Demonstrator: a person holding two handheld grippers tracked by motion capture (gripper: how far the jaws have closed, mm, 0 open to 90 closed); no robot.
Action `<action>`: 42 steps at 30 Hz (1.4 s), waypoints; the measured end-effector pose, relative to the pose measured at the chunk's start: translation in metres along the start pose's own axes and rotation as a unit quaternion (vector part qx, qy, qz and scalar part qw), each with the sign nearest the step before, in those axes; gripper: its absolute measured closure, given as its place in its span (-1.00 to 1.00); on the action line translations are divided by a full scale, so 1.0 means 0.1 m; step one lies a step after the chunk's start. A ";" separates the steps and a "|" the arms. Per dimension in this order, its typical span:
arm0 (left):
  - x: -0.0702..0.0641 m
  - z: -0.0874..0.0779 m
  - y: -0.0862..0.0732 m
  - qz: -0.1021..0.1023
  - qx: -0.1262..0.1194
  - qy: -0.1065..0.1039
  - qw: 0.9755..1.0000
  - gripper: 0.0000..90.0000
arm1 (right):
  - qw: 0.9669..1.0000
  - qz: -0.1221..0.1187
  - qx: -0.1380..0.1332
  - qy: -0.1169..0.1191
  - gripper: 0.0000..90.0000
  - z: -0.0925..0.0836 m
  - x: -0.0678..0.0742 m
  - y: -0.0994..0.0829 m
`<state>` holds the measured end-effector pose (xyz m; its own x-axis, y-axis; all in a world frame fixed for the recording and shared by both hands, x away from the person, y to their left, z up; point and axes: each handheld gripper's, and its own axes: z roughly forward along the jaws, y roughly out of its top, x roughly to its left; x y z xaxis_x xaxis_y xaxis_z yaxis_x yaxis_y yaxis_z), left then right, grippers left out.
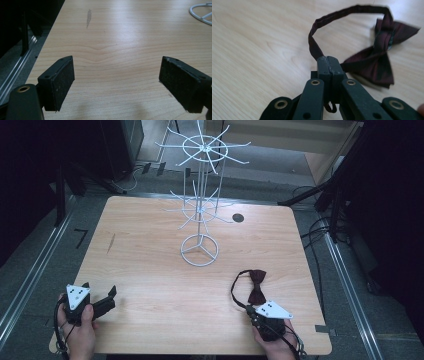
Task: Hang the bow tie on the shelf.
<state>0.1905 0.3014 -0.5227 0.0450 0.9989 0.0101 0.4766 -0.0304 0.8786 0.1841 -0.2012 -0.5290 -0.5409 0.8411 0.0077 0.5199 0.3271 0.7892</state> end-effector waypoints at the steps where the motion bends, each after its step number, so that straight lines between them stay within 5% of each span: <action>1: 0.00 0.00 0.00 0.000 0.001 0.000 1.000 -0.69 | 1.000 0.003 -0.010 -0.002 1.00 -0.02 0.00 0.01; 8: -0.02 0.00 0.00 0.010 0.003 0.003 1.000 -0.69 | 0.996 0.018 -0.085 -0.010 1.00 -0.17 -0.03 0.17; 15: -0.01 -0.01 0.00 0.007 0.000 -0.004 1.000 -0.69 | 0.991 0.035 -0.128 -0.018 1.00 -0.23 -0.06 0.35; 27: -0.02 -0.01 0.00 0.011 0.001 -0.005 1.000 -0.69 | 0.982 0.059 -0.177 -0.029 1.00 -0.31 -0.13 0.62; 42: -0.02 -0.01 0.00 0.011 0.000 -0.008 1.000 -0.69 | 0.978 0.040 -0.204 -0.027 1.00 -0.35 -0.04 0.95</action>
<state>0.1896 0.2997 -0.5228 0.0700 0.9973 0.0224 0.4755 -0.0531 0.8781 0.2130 -0.1888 -0.4328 -0.4684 0.8817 0.0563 0.2463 0.0692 0.9667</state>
